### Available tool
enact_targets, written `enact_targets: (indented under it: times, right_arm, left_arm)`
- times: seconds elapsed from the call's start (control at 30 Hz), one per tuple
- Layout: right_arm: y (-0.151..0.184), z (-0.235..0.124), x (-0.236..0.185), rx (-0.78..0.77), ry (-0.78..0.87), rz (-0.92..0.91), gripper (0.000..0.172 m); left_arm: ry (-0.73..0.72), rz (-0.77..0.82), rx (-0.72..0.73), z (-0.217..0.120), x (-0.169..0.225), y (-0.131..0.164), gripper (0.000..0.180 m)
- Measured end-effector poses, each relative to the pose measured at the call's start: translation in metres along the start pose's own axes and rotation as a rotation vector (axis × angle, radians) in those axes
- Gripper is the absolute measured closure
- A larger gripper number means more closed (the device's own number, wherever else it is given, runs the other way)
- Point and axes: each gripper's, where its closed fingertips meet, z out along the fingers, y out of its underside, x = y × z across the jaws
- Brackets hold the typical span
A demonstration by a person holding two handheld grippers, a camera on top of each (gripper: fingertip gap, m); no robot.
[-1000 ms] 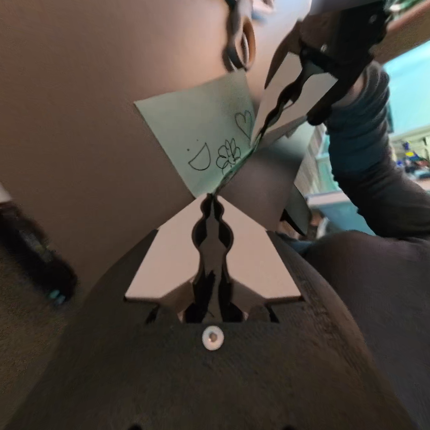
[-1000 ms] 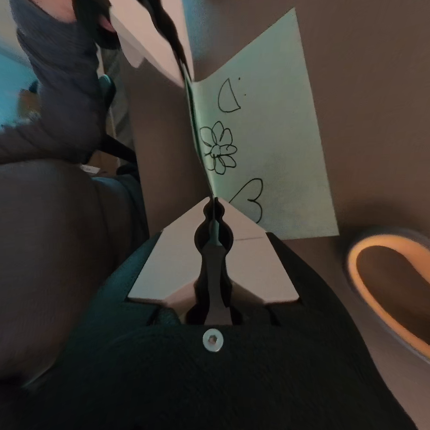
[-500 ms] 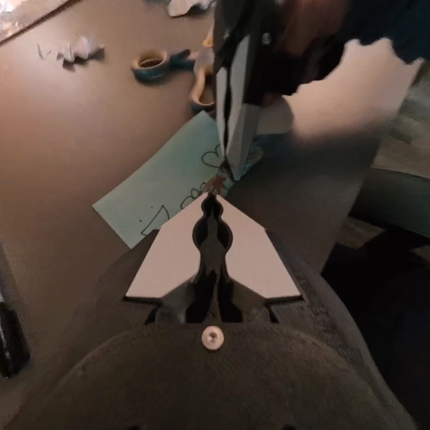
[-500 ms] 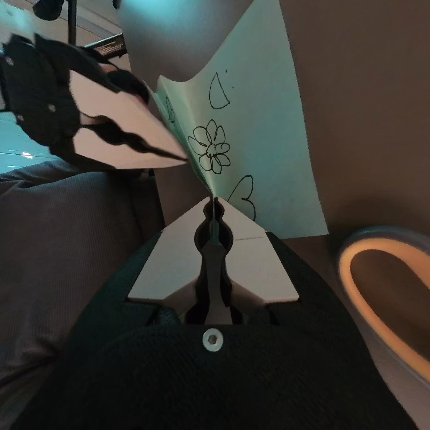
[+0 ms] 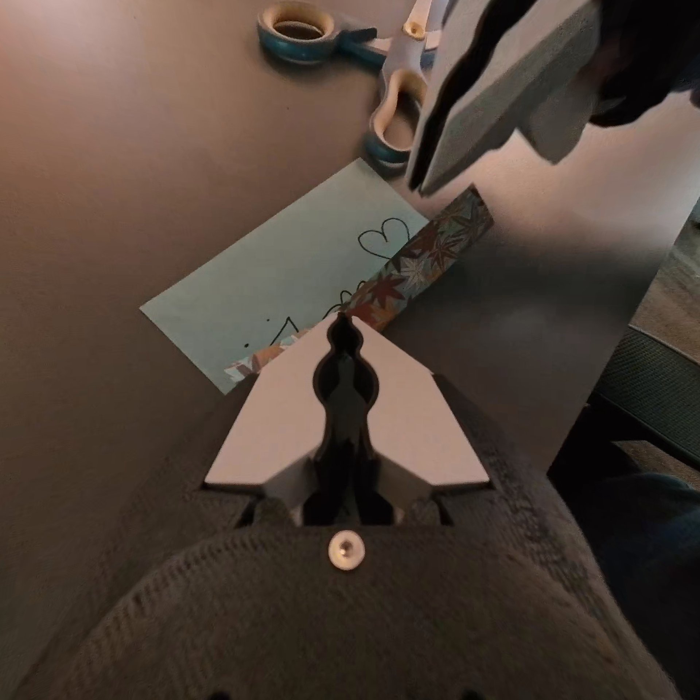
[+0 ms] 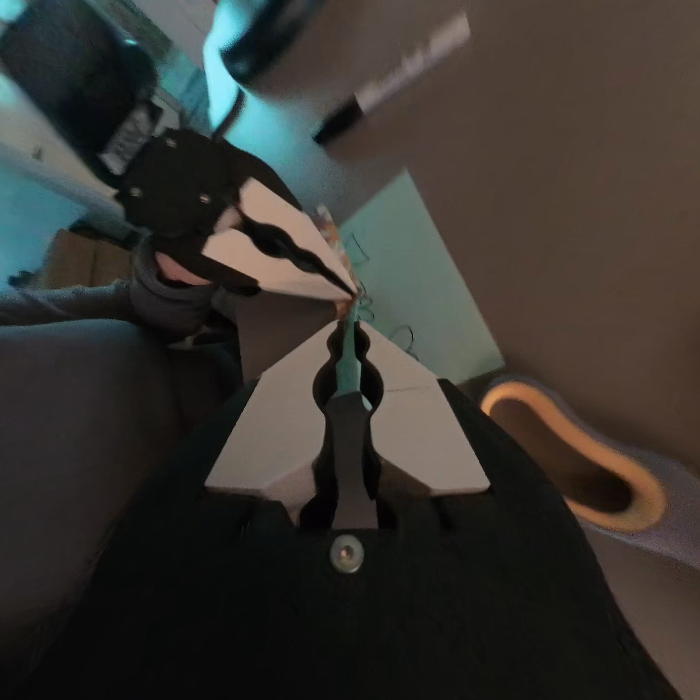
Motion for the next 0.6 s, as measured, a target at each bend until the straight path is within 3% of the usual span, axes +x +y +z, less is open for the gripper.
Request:
enact_targets:
  times: [0.07, 0.2, 0.37, 0.6]
  right_arm:
    - [-0.007, 0.002, -0.012, 0.033, -0.019, -0.167, 0.172]
    - [0.006, 0.032, -0.02, -0.076, -0.032, -0.416, 0.172]
    - [0.028, 0.057, -0.006, -0.189, 0.012, -0.504, 0.172]
    - [0.033, 0.048, 0.001, -0.13, 0.046, -0.45, 0.172]
  left_arm:
    - [0.006, 0.0, -0.001, 0.0, 0.0, 0.0, 0.18]
    - [0.015, 0.008, -0.003, 0.0, 0.0, 0.0, 0.18]
    - [0.012, 0.024, -0.003, -0.001, 0.0, 0.001, 0.18]
    - [0.03, -0.048, 0.001, -0.013, -0.013, 0.008, 0.18]
